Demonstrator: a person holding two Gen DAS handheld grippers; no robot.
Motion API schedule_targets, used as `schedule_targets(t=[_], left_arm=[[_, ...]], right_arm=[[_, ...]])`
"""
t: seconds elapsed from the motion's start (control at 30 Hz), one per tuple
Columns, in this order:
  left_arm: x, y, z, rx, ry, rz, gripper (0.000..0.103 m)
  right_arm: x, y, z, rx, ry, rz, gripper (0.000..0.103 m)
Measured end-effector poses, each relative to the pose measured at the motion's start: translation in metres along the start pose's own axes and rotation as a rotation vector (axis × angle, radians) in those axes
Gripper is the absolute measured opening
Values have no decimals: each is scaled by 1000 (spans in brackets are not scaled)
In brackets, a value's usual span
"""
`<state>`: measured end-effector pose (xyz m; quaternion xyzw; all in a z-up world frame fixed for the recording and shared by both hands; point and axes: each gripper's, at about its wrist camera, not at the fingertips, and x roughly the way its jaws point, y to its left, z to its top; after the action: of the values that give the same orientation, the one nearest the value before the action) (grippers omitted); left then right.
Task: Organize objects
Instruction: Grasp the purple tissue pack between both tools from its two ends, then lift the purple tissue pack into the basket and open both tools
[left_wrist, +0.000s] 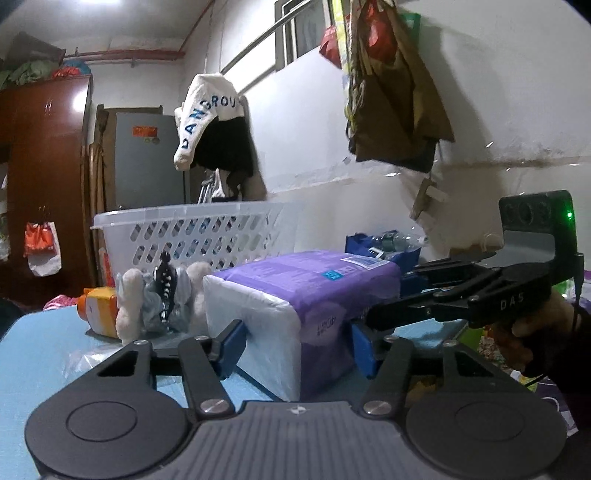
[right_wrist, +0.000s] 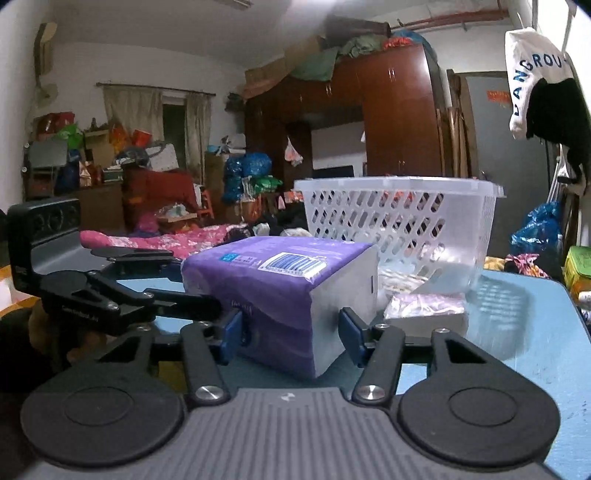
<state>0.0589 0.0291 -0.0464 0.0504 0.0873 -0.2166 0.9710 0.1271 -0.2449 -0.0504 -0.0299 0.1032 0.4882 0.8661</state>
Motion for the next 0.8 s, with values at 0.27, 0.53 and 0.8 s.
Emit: schedule_targets(t=[0.27,0.53,0.8], left_arm=[[-9,0,8,28,-38,-12,63],[-12,-3,27,59,-69,8,62],[9,31,122,69,-158,60,62]], right_arm=[[-2,5,10,-34,-32,-4,56],[-2,5,25,-42,-55,-20,56],[17,-17,127,-95,-94,-60,54]])
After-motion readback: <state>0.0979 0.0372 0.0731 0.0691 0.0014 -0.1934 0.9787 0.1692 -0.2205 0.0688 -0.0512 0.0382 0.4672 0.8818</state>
